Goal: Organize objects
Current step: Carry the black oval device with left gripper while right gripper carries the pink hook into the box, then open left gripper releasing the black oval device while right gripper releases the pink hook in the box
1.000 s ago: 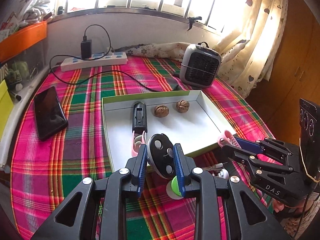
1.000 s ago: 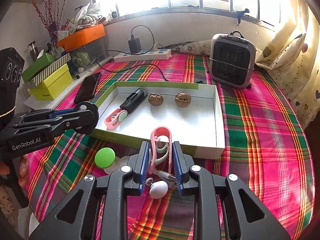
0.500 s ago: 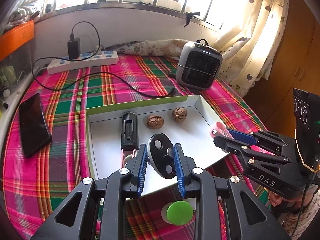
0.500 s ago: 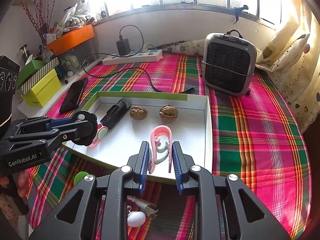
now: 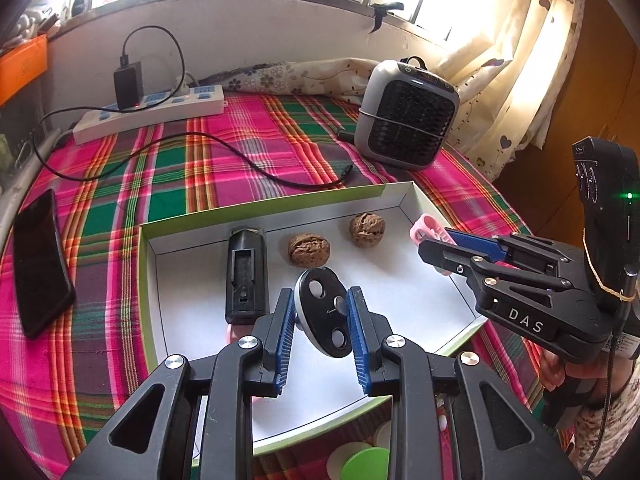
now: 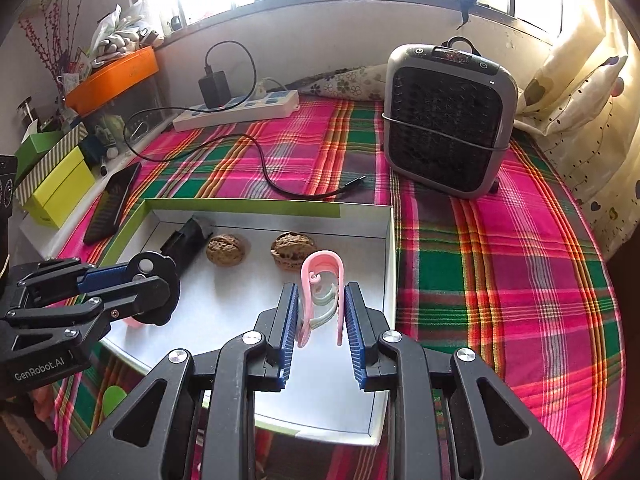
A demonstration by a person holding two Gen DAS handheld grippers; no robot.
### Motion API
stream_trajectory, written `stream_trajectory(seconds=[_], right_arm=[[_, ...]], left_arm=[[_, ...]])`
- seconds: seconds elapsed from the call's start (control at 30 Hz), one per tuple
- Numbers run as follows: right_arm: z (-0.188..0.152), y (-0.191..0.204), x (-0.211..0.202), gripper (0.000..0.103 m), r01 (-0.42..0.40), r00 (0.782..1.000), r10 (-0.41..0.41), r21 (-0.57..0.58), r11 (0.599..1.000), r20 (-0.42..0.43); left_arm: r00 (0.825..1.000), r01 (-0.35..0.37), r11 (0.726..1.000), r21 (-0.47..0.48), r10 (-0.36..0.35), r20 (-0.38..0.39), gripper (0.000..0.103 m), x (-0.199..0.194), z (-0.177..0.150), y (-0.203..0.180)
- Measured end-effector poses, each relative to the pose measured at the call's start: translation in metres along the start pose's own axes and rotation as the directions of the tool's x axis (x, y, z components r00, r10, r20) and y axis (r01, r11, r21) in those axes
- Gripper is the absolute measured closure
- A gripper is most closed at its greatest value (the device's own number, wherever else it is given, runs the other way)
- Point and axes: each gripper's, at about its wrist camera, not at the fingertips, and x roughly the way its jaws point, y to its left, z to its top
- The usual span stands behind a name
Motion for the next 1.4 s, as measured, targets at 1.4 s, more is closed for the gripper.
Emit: stream_trajectory(seconds=[1.4], right_arm=[[0.016, 0.006, 0.041, 0.079, 0.036, 0.998, -0.039, -0.064, 0.997, -0.041]], left_arm=[[0.998, -0.006, 1.0, -0.009, 0.005, -0.067, 0.079, 0.034, 0.003, 0.006]])
